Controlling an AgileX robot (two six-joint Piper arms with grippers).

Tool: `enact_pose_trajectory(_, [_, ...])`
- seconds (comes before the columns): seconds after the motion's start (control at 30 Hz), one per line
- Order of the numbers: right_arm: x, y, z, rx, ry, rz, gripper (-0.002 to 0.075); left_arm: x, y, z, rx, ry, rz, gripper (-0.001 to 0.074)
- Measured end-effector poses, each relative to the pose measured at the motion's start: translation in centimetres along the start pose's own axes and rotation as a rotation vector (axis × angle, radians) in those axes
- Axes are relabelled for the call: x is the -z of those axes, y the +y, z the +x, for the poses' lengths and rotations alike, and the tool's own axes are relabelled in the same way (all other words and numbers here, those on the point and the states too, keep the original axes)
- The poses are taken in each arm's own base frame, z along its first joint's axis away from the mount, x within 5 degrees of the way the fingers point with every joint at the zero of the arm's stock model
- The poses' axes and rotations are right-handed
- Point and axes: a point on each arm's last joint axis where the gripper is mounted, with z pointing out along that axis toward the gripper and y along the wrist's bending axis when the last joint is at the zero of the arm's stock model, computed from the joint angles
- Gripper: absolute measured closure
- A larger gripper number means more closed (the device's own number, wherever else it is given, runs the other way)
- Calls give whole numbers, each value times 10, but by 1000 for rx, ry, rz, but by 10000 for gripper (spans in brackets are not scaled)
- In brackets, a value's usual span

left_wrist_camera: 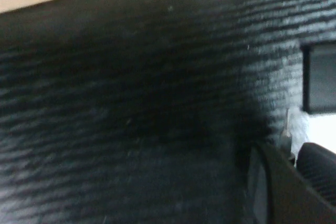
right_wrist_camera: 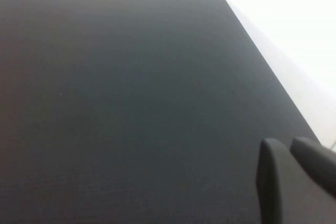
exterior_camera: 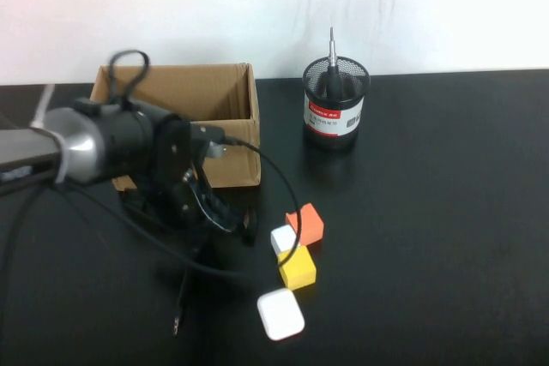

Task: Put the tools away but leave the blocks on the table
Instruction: Pick up the long Screwdriver from the table, then place the long Screwdriver into the round holder

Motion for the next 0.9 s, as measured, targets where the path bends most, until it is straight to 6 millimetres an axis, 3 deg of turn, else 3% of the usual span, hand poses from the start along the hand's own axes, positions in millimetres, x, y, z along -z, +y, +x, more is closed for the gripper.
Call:
enact_pose_trajectory(0.07, [0,0,0,0,0,0,732,18,0,0,1,-31,7,686])
enact_pose_trajectory(0.27, [0,0,0,0,0,0,732,109,-19,-1,-92,-307,125,686])
enact_pose_trajectory(0.43, [0,0,0,0,0,0,732,180,-47,-2,-222,-730,215,686])
enact_pose_trajectory(0.53, [0,0,0,0,0,0,732,205,-56,-11,-246,-985,244,686])
enact_pose_trajectory(0.67, [0,0,0,0,0,0,732,209,-61,-29,-260,-1224,244,686])
enact_pose_trajectory(0.8, [0,0,0,0,0,0,732,190,-71,-49,-294,-1352,240,686])
enact_pose_trajectory(0.9, [0,0,0,0,0,0,732,166,-80,-68,-305,-1349,246,686])
